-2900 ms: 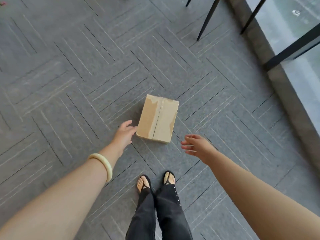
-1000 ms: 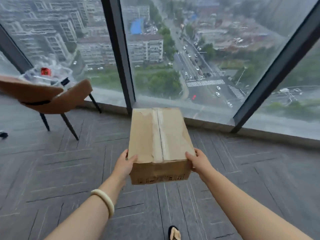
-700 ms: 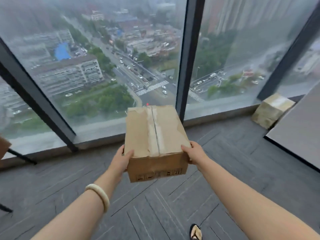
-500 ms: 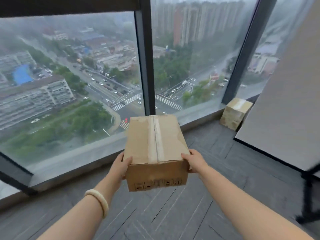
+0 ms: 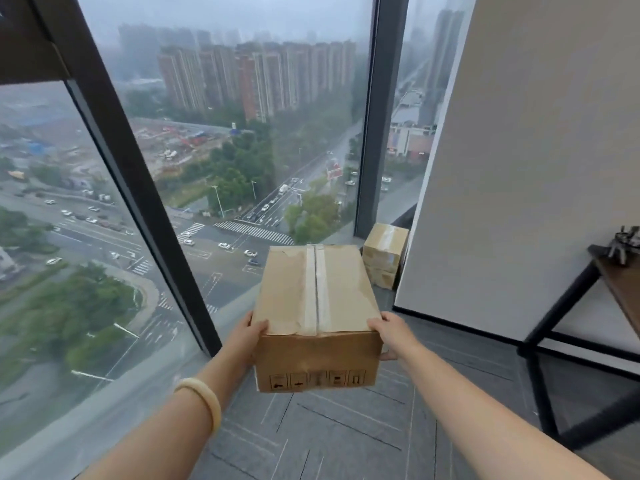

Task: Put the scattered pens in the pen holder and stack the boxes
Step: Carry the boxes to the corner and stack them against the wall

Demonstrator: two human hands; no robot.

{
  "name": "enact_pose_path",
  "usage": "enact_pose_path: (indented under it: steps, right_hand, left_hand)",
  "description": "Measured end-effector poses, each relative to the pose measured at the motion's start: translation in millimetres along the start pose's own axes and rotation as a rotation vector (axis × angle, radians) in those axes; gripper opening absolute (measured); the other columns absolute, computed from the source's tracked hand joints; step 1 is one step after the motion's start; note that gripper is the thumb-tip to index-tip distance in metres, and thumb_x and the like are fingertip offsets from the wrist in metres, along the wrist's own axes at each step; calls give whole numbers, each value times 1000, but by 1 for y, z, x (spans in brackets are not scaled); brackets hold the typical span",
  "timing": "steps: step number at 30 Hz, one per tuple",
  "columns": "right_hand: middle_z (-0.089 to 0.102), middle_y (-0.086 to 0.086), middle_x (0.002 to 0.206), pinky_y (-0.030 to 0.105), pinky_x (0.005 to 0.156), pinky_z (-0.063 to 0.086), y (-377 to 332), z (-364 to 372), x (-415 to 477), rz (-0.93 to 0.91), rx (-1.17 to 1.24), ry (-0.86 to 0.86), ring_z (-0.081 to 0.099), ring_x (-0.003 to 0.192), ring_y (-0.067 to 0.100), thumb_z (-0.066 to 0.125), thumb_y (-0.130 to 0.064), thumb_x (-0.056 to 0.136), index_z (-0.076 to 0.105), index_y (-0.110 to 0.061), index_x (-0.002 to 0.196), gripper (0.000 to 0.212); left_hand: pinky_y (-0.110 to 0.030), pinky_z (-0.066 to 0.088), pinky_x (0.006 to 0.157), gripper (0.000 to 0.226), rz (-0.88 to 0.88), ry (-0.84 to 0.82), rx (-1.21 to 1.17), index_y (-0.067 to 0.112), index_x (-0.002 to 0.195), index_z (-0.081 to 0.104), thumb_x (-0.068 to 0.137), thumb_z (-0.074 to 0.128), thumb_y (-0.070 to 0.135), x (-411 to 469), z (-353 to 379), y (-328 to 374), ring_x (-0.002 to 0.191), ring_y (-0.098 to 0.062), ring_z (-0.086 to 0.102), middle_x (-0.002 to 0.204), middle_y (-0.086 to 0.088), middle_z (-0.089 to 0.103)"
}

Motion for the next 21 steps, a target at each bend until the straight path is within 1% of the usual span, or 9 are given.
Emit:
enact_pose_path:
  steps: [2, 5, 7, 9, 13, 15, 18, 20, 21]
  right_hand:
    - [51, 10, 103, 53, 88, 53, -19, -4, 36, 21, 61, 31, 53, 96, 27, 46, -16, 90, 52, -7, 118, 30]
    - [52, 9, 95, 52, 86, 54, -50, -11, 82, 27, 105, 90, 53, 88, 24, 45, -14, 88, 54, -4, 117, 32]
    - [53, 9, 91, 52, 87, 53, -70, -15, 112, 43, 147, 139, 54, 84, 23, 45, -14, 86, 55, -3, 114, 31]
    - [56, 8, 90, 53, 89, 53, -89, -20, 142, 41, 177, 180, 55, 84, 22, 46, -14, 86, 58, -5, 109, 28]
    - [58, 6, 88, 48, 93, 51, -121, -37, 201, 38, 194, 253, 55, 84, 20, 46, -13, 86, 59, -8, 101, 20]
    - [57, 6, 86, 45, 87, 52, -131, -48, 233, 54, 216, 281, 55, 78, 18, 46, -12, 87, 58, -10, 97, 17]
    - [55, 5, 81, 33, 64, 52, -144, -69, 284, 102, 274, 295, 53, 68, 16, 44, -10, 88, 58, -10, 99, 17]
    - [54, 6, 84, 29, 62, 50, -152, -85, 325, 123, 297, 281, 53, 68, 16, 43, -11, 88, 57, -10, 103, 21]
    - [56, 6, 88, 31, 65, 51, -156, -94, 348, 127, 308, 275, 54, 72, 17, 43, -12, 88, 57, -11, 106, 23]
  left_hand:
    - [-31, 41, 58, 44, 22, -41, 60, 21, 143, 35, 99, 38, 20, 46, 14, 28, 78, -13, 49, 112, -4, 50]
    - [-29, 37, 55, 42, 64, -87, 65, 16, 141, 37, 99, 37, 15, 104, 32, 69, 74, -10, 46, 101, -3, 51]
    - [-31, 40, 64, 42, 62, -127, 94, 16, 140, 37, 99, 37, 15, 143, 42, 97, 82, -16, 49, 102, -3, 51]
    - [-37, 40, 76, 44, 79, -162, 147, 17, 142, 35, 98, 38, 16, 183, 53, 126, 97, -22, 46, 111, -5, 48]
    - [-42, 39, 81, 44, 71, -229, 214, 19, 141, 36, 98, 37, 16, 259, 85, 172, 102, -24, 42, 112, -4, 45]
    - [-45, 39, 83, 44, 63, -269, 235, 20, 140, 37, 97, 37, 15, 295, 106, 186, 103, -24, 43, 113, -5, 47]
    - [-45, 41, 86, 41, 24, -322, 257, 21, 136, 41, 96, 37, 16, 352, 141, 203, 102, -25, 47, 111, -6, 52]
    - [-45, 40, 87, 39, -5, -347, 268, 22, 134, 42, 96, 37, 17, 391, 167, 215, 103, -24, 46, 112, -6, 51]
    - [-45, 40, 88, 38, -13, -351, 271, 22, 134, 42, 96, 38, 17, 410, 181, 222, 104, -24, 46, 112, -6, 51]
Point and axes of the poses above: each hand's wrist, its own x-axis towards the middle knuckle, its own z-axis out of the palm, y = z × x, the point moved 3 cm from there along x, towards the middle knuckle
